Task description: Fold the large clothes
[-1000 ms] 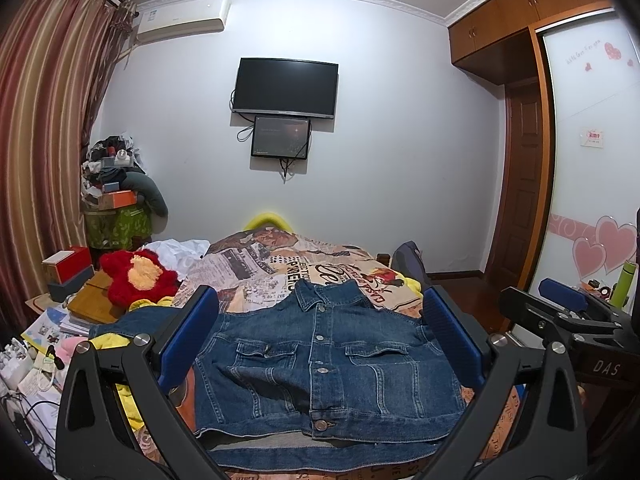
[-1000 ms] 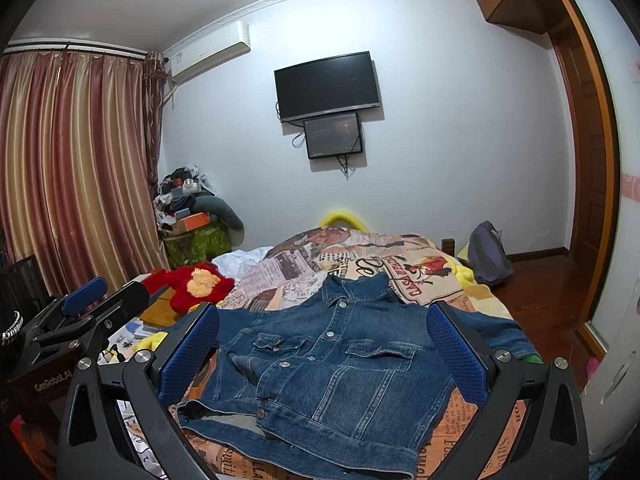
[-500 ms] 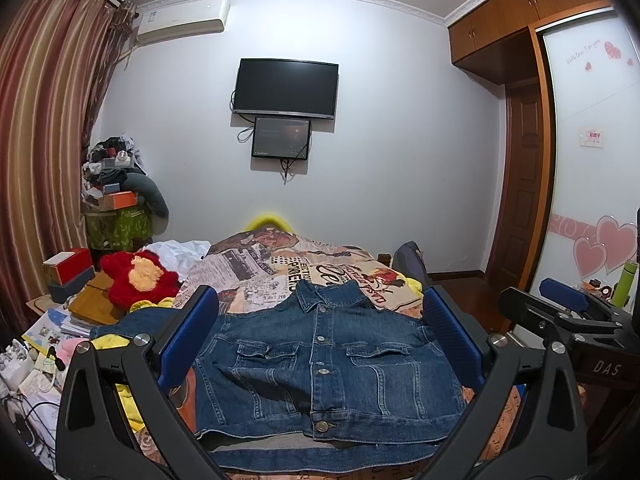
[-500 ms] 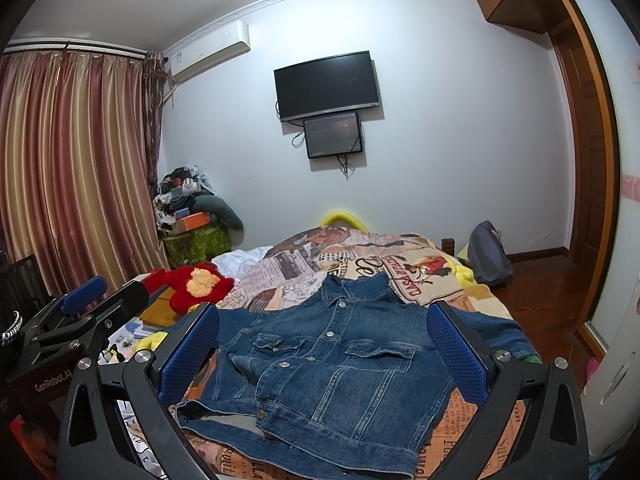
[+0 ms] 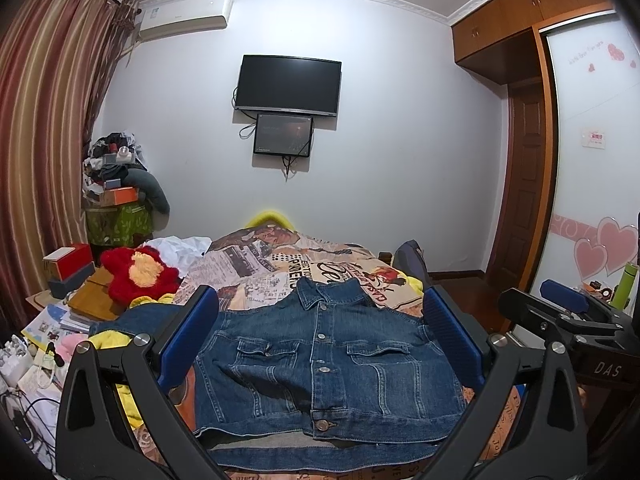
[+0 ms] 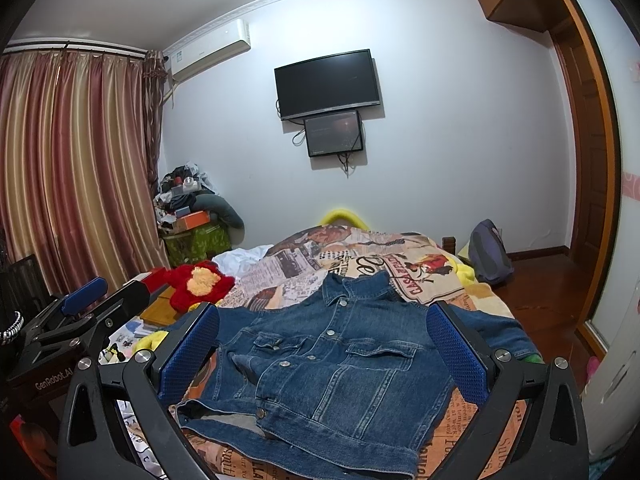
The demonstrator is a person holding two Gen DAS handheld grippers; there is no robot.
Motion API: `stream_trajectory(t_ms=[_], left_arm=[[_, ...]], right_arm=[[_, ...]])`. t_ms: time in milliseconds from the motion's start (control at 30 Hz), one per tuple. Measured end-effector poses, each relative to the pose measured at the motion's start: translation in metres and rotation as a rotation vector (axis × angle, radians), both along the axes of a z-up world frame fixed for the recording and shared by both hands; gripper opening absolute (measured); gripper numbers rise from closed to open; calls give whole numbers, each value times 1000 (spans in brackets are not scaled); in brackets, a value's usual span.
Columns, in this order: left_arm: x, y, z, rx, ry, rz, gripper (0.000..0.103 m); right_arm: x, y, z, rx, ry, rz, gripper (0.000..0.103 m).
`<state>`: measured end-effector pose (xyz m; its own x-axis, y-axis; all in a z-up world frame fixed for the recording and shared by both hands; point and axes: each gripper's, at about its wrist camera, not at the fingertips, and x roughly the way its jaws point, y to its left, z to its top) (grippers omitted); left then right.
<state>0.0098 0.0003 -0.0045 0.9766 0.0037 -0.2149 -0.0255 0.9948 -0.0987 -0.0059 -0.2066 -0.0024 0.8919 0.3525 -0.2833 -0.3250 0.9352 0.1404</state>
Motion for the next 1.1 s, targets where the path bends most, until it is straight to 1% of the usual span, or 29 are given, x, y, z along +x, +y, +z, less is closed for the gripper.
stream_trajectory(t_ms=[300,433,600,800,900,1100], left_arm=[[7,3,-4,-2,8,0,103],[13,8,-7,-4,7,5,103],[31,17,-10,-8,8,21,103],[67,39,-13,-17,26,41,103],[90,53,-17,-13,43,80,103],[148,95,-37,-28,142,178,103]], right_arm=[[7,1,-1,-5,10,-4,103],[19,9,-9,-26,9,-9,103],[35,14,-8,-50,5,-15,103],[74,23,-9,-68,12,-10,103],[101,29,-10,-80,29,-4,103],[165,39,-19,-78,89,-8,103]])
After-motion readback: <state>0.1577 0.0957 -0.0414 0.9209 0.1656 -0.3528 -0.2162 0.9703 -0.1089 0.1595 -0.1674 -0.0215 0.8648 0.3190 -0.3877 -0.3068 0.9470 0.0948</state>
